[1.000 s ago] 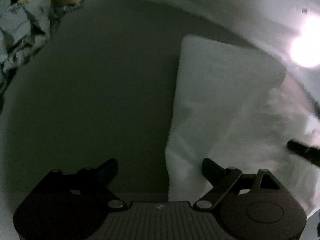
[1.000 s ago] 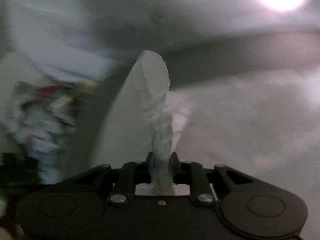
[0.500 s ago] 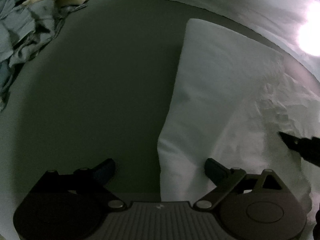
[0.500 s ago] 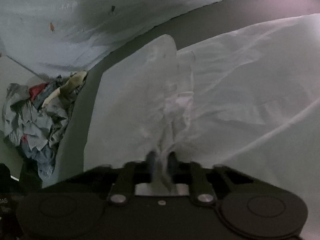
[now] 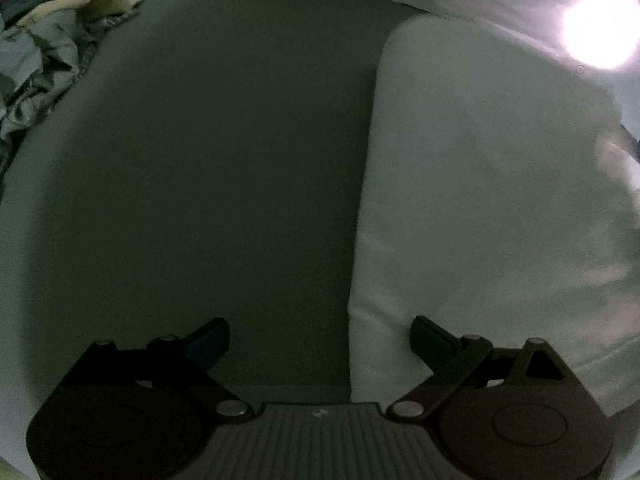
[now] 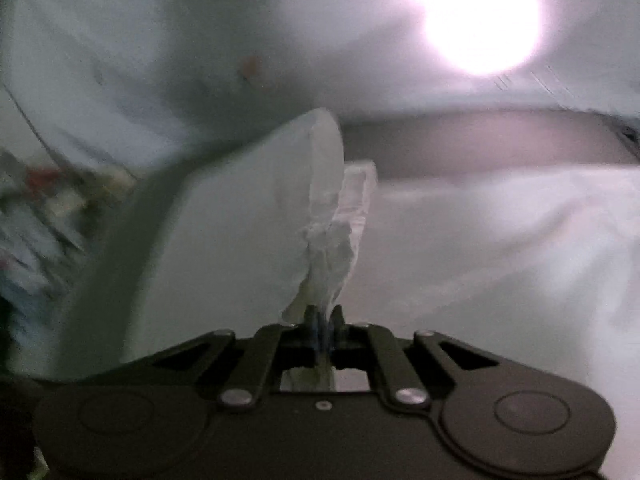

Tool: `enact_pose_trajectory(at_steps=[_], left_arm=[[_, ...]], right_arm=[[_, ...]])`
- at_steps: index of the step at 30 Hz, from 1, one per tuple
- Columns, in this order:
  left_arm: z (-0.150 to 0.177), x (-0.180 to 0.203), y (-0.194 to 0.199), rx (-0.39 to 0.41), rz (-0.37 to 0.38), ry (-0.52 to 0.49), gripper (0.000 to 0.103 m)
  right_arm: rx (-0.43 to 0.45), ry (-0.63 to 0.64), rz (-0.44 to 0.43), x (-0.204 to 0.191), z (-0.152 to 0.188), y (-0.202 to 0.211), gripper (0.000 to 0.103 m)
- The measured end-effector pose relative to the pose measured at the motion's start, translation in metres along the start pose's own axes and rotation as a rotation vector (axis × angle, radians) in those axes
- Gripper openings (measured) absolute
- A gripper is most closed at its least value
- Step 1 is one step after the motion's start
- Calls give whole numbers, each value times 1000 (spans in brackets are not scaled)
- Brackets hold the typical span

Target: Fold clothes

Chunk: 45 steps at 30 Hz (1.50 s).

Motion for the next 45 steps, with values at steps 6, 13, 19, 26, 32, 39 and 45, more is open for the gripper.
enact_pose_trajectory(at_steps=[6,13,19,26,32,39,45], left_arm=[[6,2,2,15,-22,24,103],[26,17,11,41,-55,34,103],[28,23,9,60,-87,54,103],[29,21,13,68,-100,81,103],[37,29,16,84,-133,108,103],[44,30,24,62,-139,147,103],[50,33,29,62,-143,175,103]], right_arm=[[-10,-205,-5,24,28,-20,18],[-8,-227,-28,32,46,-5,27],[53,-299,-18,76,81,49,29],[225,-594,246,174,120,119,57],[309,-775,351,254,132,128,70],[446,-1055,211,314,129,103,63],[755,-1581,-162,323,164,78,22]])
Point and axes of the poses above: each gripper's, at about its wrist camera, not at the fingertips, and y roughly against the way its jaws point, x to its right, z to its underside, the point moved 2 cm from there along -y, roughly the way its jaws point, and after that the axes turned 6 degrees about y, right-handed, at the moved point
